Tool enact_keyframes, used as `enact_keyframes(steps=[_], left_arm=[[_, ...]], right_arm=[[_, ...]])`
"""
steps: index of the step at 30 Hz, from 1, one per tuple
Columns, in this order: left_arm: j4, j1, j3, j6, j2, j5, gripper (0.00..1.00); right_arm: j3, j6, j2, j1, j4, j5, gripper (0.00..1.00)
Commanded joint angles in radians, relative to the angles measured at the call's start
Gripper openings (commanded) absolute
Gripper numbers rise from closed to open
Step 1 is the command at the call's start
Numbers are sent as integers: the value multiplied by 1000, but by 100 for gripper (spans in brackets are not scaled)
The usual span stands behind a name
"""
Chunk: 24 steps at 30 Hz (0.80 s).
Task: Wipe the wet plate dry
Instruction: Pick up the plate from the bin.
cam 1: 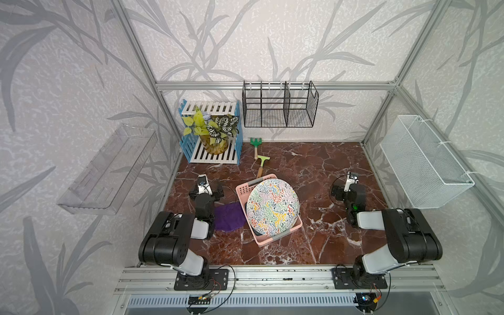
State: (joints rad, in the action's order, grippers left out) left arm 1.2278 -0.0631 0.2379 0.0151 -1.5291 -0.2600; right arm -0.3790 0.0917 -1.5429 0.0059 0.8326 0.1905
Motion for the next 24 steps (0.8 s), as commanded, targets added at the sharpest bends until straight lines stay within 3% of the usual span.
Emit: enact_keyframes(steps=[1,14,16,17,18,19,21,22,24], left_arm=[[15,3,-2,-4,8,-2,100],[15,3,-1,-4,6,-2,100],[48,-1,-13,-16,23,-14,100],[46,-22,-16,-45,83,-46,100],[-127,-63,20,-52,184,-103,100],[-375,-96,100,29,285,-163,100],[-831,-133,283,363,419,-166,100],[-1005,-152,350,491,454,-120,99],[-1130,-192,410,653,478,93,88]], right_arm=[[-18,-7,12,5,1,4,99],[-13,-18,43,5,27,5,99],[-74,20,211,11,-244,28,99],[-131,93,312,10,-477,53,99],[-227,207,393,9,-714,53,100],[-311,285,458,9,-875,-6,98],[-431,343,539,9,-1110,-229,90],[-465,381,567,15,-1169,-358,85],[-497,473,604,35,-1218,-563,75]])
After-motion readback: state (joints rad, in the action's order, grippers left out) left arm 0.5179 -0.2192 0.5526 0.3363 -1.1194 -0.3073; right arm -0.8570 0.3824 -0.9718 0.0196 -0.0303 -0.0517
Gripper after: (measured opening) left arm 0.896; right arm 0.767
